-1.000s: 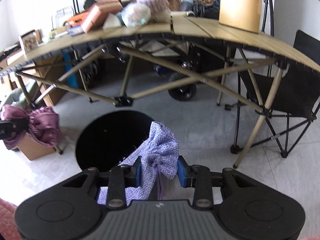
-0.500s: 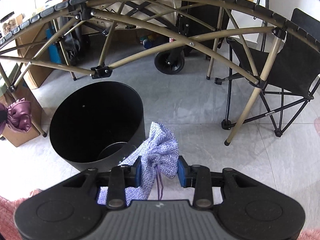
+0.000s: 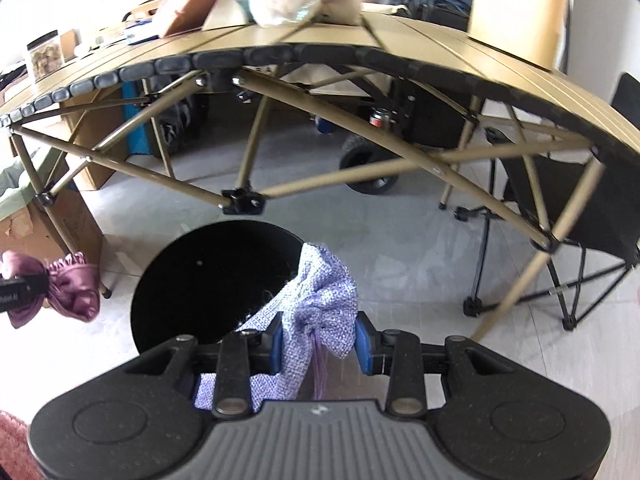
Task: Collect trash
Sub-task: 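Carry the bow and pouch off the table down over the black bin, then open the right gripper to drop the lavender pouch into the bin, then move the left gripper over the bin and open it to drop the bow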
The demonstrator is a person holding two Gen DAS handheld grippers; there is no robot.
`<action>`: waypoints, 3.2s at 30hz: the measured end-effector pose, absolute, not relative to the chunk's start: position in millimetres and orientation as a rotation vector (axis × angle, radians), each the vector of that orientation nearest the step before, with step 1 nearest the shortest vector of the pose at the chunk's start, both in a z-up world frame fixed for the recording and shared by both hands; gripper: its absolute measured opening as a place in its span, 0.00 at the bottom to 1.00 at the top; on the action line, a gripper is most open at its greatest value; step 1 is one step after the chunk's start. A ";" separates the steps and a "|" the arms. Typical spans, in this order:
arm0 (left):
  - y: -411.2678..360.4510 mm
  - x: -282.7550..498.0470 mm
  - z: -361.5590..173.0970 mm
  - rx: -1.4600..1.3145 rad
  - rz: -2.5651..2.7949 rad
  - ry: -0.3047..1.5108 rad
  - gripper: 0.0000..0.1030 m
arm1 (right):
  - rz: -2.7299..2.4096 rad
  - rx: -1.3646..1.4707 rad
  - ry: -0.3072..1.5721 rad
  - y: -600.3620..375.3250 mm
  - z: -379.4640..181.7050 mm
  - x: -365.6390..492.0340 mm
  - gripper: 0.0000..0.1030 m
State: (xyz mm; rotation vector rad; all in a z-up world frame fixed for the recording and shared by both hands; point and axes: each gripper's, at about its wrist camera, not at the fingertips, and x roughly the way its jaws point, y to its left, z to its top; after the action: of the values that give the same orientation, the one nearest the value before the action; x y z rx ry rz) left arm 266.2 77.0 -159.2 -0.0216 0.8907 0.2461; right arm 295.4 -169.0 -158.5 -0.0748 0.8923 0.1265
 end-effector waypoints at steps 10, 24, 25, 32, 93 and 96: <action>88.3 271.3 -166.2 -0.040 0.263 0.921 0.28 | 0.166 -0.106 0.969 -128.6 -183.8 343.0 0.33; 97.0 274.3 -173.0 -0.057 0.283 0.949 0.28 | 0.171 -0.095 1.046 -94.2 -223.4 380.4 0.33; 96.4 274.0 -173.1 -0.057 0.284 0.951 0.28 | 0.171 -0.092 1.051 -93.4 -224.8 381.8 0.35; 97.0 273.7 -173.7 -0.057 0.284 0.951 0.28 | 0.162 -0.028 1.096 -101.2 -228.2 390.7 0.99; -63.0 324.3 -170.1 0.066 0.044 0.959 0.28 | -0.016 0.193 1.003 -267.6 -182.0 356.9 1.00; -68.5 331.9 -175.5 0.063 0.050 0.981 0.28 | -0.032 0.214 1.011 -275.5 -184.8 355.0 1.00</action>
State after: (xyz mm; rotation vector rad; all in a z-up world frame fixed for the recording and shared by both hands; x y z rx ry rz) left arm 331.9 -68.5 -175.5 0.0626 0.9813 0.0500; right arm 355.0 -275.5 -184.8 0.2137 1.0110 -0.0320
